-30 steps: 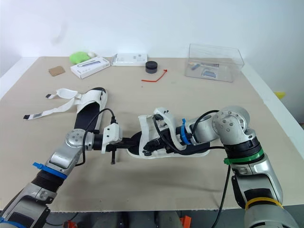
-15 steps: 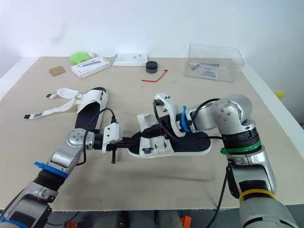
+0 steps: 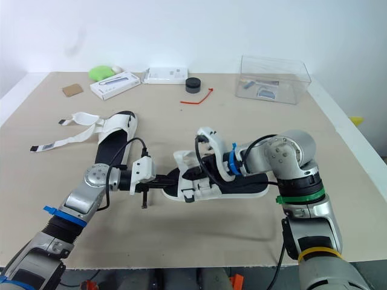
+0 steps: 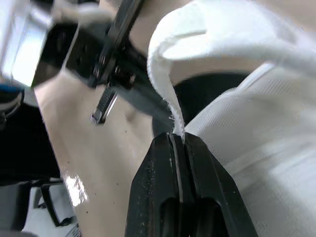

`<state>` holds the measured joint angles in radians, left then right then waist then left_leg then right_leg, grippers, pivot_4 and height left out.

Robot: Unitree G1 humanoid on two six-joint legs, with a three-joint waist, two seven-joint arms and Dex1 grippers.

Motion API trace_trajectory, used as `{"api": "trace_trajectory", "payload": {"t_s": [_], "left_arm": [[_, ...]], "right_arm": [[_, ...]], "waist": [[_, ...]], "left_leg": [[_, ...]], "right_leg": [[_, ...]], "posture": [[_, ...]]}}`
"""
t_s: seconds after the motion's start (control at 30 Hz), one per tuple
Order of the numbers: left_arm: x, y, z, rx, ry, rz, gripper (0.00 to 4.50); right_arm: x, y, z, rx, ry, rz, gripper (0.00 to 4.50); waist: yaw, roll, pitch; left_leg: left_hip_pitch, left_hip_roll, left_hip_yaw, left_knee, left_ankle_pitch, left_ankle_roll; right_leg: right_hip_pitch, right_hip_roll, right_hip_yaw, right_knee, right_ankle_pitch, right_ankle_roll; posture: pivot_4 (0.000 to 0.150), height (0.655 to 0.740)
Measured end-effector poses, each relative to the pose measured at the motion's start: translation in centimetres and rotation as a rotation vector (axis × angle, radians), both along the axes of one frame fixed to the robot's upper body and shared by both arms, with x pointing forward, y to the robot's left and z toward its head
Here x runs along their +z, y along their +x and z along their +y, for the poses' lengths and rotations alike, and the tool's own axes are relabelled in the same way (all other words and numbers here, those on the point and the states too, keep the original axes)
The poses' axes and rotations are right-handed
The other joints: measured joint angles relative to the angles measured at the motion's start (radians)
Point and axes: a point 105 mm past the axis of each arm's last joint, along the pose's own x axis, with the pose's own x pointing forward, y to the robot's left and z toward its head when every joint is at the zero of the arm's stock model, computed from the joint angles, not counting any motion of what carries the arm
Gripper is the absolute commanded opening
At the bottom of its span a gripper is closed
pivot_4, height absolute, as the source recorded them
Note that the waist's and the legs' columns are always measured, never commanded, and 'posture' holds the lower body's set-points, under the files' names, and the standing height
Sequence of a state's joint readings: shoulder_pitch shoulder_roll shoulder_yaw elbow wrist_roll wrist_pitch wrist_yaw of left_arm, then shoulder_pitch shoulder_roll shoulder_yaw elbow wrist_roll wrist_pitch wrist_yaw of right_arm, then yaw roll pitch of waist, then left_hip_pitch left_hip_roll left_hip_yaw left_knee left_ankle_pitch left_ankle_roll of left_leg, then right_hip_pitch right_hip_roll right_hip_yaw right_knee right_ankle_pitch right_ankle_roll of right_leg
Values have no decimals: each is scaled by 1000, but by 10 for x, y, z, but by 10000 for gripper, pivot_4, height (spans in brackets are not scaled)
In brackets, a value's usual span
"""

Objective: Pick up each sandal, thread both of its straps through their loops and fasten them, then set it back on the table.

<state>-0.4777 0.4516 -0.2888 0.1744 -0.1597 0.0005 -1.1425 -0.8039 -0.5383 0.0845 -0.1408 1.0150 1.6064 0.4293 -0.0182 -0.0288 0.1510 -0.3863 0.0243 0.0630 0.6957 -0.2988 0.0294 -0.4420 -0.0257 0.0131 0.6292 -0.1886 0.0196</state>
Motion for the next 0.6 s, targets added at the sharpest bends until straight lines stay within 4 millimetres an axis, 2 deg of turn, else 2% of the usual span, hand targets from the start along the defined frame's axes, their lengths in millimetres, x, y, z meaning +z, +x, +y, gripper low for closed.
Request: {"api": "trace_trajectory", "payload": {"t_s": [0.3,0.4,0.53,0.57,0.6], "left_arm": [[0,0,0,-1,1,-2,0],[0,0,0,-1,1,-1,0],[0,0,-2,-5,1,0,0],[0,0,-2,-6,1,0,0],[0,0,-2,-6,1,0,0]], "right_arm": [[-3,-11,-2,-21,15,-69,1156],[-2,-12,-2,-20,17,-78,8363],[11,-15,-11,13,1,-121,24367],[12,-15,-13,15,1,-123,26267],[14,-15,-14,17,2,-126,31431]], "waist": [[-1,0,0],[-1,0,0],[0,0,0],[0,0,0],[0,0,0]], "left_leg": [[0,0,0,0,0,0],[0,0,0,0,0,0],[0,-1,0,0,0,0],[0,-2,0,0,0,0],[0,-2,0,0,0,0]], "right_leg": [[0,0,0,0,0,0],[0,0,0,0,0,0],[0,-1,0,0,-1,1],[0,-1,0,0,-1,1],[0,-1,0,0,-1,1]], "posture": [[1500,7400],[1500,7400],[1500,7400],[1500,7400],[1500,7400]]}}
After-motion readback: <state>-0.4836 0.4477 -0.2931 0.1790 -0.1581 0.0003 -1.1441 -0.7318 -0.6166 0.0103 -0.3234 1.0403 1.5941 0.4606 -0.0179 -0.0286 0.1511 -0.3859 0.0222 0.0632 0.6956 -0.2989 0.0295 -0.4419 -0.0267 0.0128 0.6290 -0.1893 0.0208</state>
